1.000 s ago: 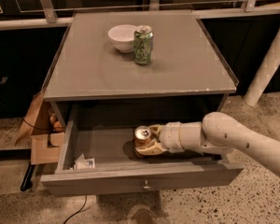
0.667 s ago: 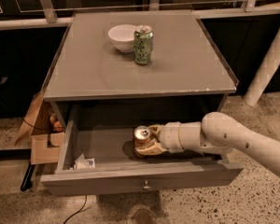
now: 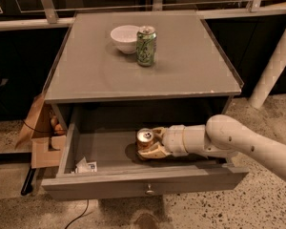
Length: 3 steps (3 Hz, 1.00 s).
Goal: Place orange can into top drawer
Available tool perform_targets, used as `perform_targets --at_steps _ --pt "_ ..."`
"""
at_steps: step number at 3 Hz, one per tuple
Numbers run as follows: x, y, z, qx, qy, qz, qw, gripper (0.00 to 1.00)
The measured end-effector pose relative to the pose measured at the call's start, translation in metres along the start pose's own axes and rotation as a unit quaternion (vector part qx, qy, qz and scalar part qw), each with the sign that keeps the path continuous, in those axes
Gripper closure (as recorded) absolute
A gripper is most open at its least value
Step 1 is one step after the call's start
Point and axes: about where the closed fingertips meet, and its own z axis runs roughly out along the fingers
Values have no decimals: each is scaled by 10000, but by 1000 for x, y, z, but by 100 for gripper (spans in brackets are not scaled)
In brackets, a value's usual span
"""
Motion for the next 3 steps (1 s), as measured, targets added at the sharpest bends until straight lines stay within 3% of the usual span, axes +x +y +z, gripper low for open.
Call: perform_targets --at_steps 1,3 --pt "0 0 0 0 0 0 10000 5" --pt "0 0 0 -1 0 0 10000 0"
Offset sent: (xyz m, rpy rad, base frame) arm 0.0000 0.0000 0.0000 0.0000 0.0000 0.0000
